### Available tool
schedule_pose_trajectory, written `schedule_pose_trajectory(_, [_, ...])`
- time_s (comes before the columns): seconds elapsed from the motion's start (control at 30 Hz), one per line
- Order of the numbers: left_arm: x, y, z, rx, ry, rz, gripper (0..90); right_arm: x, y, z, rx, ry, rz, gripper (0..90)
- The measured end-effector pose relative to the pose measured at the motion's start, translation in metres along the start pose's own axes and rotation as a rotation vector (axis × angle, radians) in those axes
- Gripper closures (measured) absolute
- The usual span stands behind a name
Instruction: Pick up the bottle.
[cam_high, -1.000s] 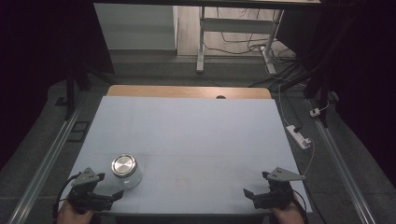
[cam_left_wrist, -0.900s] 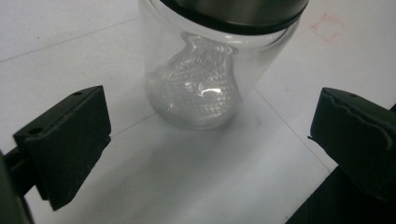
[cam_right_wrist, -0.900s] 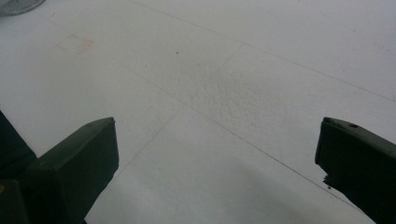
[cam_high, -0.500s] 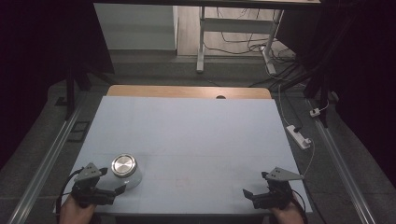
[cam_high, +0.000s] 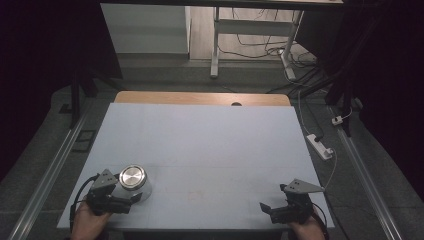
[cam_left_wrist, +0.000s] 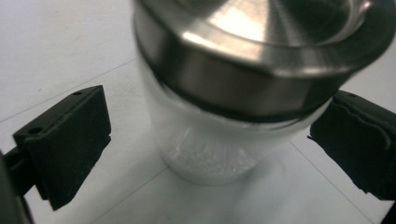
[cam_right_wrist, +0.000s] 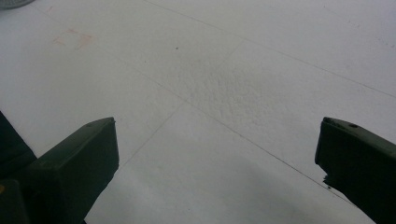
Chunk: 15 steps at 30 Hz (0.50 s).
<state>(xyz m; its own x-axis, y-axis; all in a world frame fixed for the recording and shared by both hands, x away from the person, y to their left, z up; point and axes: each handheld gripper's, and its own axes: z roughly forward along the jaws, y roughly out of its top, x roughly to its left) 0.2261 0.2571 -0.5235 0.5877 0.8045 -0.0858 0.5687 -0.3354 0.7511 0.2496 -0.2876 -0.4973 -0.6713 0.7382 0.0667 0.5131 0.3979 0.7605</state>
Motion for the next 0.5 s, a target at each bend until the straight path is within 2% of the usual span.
schedule_pose_trajectory(0.17, [0.0, 0.003, 0.007, 0.021, -0.008, 0.023, 0.0, 0.0, 0.0, 0.0, 0.003, 0.0, -0.002, 0.0])
schedule_pose_trajectory(0.5, [0.005, 0.007, 0.014, 0.025, -0.055, 0.031, 0.0, 0.0, 0.0, 0.001, 0.012, 0.003, -0.004, 0.0])
